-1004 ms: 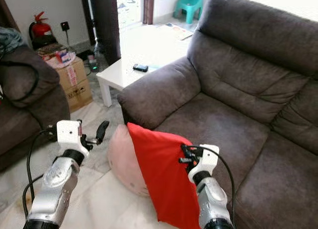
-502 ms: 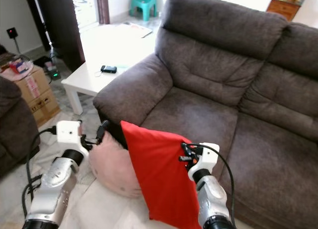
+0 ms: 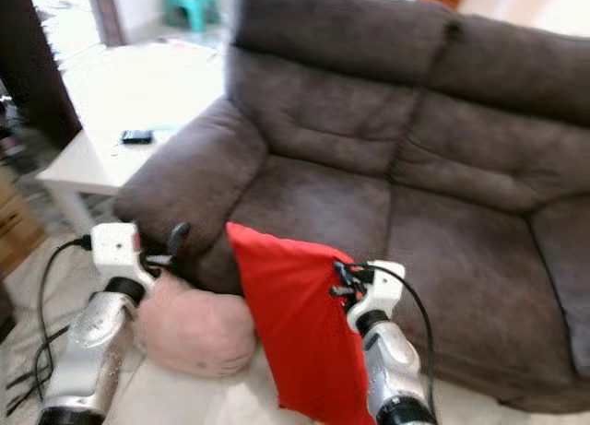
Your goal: Move the pillow to the sofa from floor
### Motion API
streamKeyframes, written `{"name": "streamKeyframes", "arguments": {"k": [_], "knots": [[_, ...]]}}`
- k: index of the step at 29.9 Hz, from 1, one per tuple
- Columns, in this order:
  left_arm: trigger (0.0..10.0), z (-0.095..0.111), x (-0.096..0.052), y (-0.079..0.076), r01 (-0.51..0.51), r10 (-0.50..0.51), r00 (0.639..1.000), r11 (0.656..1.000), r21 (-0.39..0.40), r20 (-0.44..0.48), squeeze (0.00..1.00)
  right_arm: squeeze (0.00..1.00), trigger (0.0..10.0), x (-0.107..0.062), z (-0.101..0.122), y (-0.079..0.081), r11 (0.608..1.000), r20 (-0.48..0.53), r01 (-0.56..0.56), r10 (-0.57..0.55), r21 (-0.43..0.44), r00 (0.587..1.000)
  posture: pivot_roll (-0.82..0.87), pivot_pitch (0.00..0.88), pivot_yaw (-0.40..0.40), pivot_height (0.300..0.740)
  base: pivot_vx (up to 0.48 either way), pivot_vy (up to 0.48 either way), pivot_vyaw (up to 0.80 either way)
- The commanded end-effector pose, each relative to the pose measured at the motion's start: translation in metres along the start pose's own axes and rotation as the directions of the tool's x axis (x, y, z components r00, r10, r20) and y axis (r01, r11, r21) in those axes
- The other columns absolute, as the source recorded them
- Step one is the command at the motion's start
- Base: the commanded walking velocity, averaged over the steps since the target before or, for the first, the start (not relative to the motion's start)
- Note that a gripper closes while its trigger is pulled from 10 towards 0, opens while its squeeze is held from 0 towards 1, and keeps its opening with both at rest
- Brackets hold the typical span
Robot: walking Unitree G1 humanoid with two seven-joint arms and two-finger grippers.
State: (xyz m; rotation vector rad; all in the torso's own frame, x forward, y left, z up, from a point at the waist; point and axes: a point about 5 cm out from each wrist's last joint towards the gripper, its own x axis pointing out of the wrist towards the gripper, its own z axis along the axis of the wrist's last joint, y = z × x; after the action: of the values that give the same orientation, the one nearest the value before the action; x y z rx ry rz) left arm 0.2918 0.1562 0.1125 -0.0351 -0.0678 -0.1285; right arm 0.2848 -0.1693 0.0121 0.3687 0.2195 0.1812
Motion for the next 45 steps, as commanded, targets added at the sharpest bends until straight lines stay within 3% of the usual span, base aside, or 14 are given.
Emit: {"name": "streamKeyframes", "arguments": {"k": [1,19,29,34,41,45], "knots": [[10.0,-0.004,-0.003,0.006,-0.014,0.014,1.0,1.0,0.013,-0.02,0.0,0.0,10.0,0.012,0.03,0.007,0.998,0.135,-0.036,0.042,-0.047,0.99,0.13,0.0,-0.108,0.74,0.0,0.0,-0.69],[10.0,-0.003,-0.002,0.01,-0.014,0.014,1.0,1.0,0.012,-0.024,0.0,0.0,10.0,0.012,0.03,0.006,0.999,0.138,-0.025,0.03,-0.037,0.99,0.13,0.0,-0.102,0.74,0.0,0.0,-0.68],[10.0,-0.005,-0.002,0.008,0.003,-0.003,0.999,1.0,-0.001,-0.037,0.0,0.0,10.0,0.012,0.033,0.002,0.999,0.145,-0.012,0.018,-0.045,0.989,0.14,0.0,-0.101,0.74,0.0,0.0,0.0],[10.0,-0.002,0.001,0.009,0.033,-0.032,0.999,0.999,0.017,-0.044,0.0,0.0,10.0,0.012,0.032,0.003,0.999,0.15,0.007,-0.001,-0.04,0.989,0.15,0.0,-0.064,0.74,0.0,0.0,0.0],[10.0,0.001,0.007,0.02,0.061,-0.058,0.996,0.996,0.057,-0.062,0.0,0.0,10.0,0.012,0.018,0.016,1.0,0.155,0.028,-0.029,0.006,0.987,0.12,0.0,0.014,0.74,0.0,0.0,0.0],[10.0,0.001,0.011,0.017,0.077,-0.073,0.995,0.995,0.06,-0.067,0.0,0.0,10.0,0.01,0.02,0.015,1.0,0.171,0.024,-0.023,-0.002,0.985,0.1,0.0,0.024,0.74,0.0,0.0,0.0]]}}
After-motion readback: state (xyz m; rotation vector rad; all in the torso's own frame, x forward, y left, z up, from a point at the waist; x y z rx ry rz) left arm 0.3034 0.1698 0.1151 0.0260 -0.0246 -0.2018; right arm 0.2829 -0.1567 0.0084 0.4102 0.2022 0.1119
